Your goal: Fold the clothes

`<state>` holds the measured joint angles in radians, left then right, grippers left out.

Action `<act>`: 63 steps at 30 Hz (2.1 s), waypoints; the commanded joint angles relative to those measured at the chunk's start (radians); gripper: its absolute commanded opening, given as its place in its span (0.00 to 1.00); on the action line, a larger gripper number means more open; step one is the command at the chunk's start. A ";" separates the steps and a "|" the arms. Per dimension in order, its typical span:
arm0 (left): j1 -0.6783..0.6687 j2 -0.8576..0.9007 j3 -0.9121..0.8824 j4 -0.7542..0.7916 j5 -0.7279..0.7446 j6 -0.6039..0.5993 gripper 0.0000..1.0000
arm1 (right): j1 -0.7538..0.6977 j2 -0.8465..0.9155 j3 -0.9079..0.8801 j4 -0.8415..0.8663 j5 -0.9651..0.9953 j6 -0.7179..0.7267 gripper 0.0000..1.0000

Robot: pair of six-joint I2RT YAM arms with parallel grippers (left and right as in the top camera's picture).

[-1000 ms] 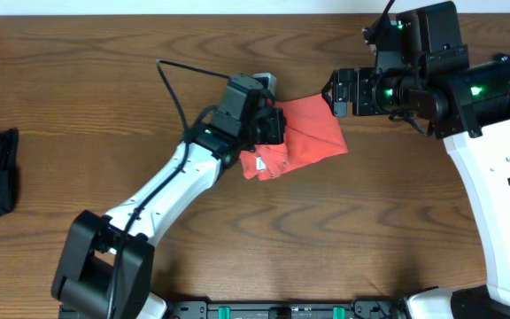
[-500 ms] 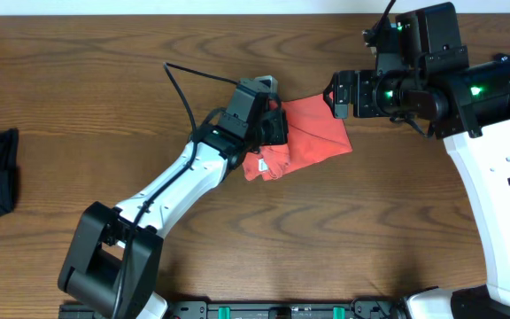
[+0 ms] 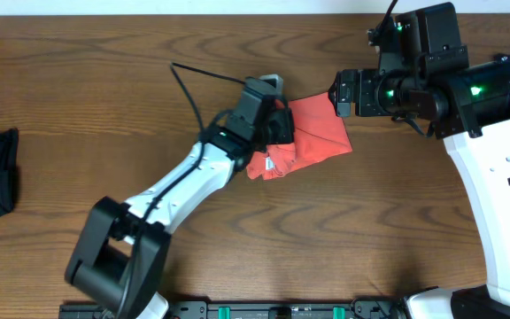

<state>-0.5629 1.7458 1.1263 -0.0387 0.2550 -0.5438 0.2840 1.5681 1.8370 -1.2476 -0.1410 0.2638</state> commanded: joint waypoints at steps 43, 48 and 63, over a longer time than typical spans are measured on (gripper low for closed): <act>-0.206 0.166 0.159 0.098 0.048 0.047 0.55 | -0.078 -0.021 -0.006 0.002 0.066 0.020 0.99; -0.206 0.124 0.159 0.050 0.047 0.089 0.64 | -0.090 -0.021 -0.006 -0.002 0.066 0.020 0.99; -0.132 -0.085 0.134 -0.536 -0.271 0.200 0.86 | -0.090 -0.021 -0.005 -0.014 0.045 0.021 0.99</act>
<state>-0.7334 1.6272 1.2743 -0.5522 0.0196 -0.3653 0.1993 1.5677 1.8317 -1.2572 -0.0837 0.2779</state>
